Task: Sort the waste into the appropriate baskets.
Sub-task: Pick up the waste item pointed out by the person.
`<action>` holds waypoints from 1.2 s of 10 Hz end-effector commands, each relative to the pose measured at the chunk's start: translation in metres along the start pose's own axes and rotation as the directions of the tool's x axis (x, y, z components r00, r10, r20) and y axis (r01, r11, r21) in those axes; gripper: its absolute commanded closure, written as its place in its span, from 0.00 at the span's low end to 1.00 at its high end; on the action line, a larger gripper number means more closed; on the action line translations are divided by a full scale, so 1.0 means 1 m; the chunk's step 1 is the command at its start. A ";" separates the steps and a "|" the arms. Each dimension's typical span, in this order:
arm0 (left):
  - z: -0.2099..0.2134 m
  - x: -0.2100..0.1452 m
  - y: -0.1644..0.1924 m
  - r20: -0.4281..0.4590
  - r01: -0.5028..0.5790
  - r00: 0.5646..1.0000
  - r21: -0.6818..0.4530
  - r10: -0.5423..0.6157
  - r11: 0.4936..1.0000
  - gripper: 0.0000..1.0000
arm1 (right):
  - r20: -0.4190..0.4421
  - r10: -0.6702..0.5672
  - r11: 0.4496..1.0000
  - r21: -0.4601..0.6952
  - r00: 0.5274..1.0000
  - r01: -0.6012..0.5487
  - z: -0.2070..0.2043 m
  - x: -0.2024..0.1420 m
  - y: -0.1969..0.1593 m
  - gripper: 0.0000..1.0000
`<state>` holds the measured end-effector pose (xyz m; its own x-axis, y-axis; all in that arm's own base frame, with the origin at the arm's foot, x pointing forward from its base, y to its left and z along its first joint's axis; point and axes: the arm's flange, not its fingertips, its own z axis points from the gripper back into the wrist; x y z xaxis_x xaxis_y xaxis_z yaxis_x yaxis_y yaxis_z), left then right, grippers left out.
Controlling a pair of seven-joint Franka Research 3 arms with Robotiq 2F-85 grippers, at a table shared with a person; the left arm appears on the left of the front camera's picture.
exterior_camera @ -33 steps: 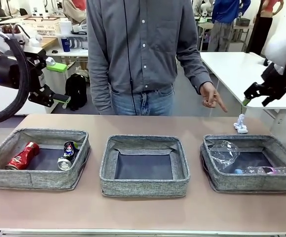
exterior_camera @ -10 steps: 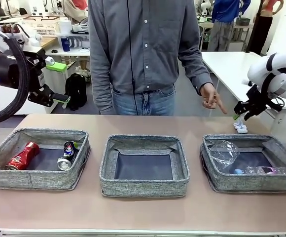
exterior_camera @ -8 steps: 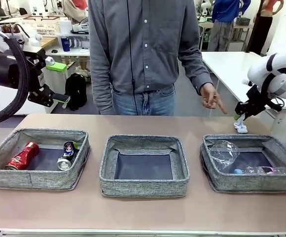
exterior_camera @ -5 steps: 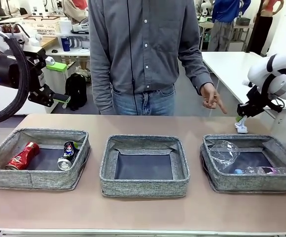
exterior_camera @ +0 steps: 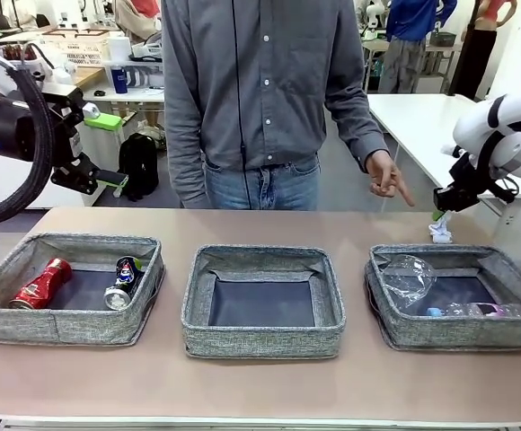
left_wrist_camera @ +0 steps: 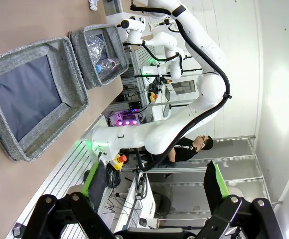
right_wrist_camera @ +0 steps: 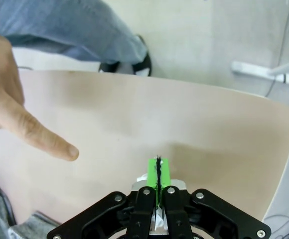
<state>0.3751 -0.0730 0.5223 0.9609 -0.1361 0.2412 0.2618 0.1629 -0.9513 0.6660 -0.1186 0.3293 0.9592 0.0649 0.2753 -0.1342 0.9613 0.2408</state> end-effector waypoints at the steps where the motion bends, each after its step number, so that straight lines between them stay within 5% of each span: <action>1: 0.000 -0.001 -0.002 -0.003 0.019 1.000 -0.006 -0.019 1.000 0.00 | 0.016 -0.098 0.995 0.010 0.995 0.098 0.019 -0.003 0.006 1.00; 6: 0.000 -0.001 -0.002 -0.003 0.019 1.000 -0.006 -0.019 1.000 0.00 | 0.090 -0.322 0.931 -0.150 0.943 0.332 0.154 -0.022 0.052 1.00; 8: 0.000 -0.001 -0.002 -0.003 0.019 1.000 -0.006 -0.019 1.000 0.00 | 0.031 -0.382 0.895 -0.236 0.924 0.378 0.193 -0.041 0.085 1.00; 11: 0.000 -0.001 -0.002 -0.003 0.019 1.000 -0.006 -0.019 1.000 0.00 | 0.040 -0.285 0.933 -0.219 0.958 0.286 0.209 -0.074 0.120 1.00; 12: 0.000 -0.001 -0.002 -0.003 0.019 1.000 -0.006 -0.019 1.000 0.00 | 0.046 -0.344 0.908 -0.240 0.938 0.345 0.215 -0.051 0.099 1.00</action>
<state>0.3751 -0.0728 0.5227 0.9607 -0.1359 0.2420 0.2626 0.1631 -0.9510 0.5362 -0.0662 0.5436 0.9430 -0.2525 0.2168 0.2382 0.9670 0.0902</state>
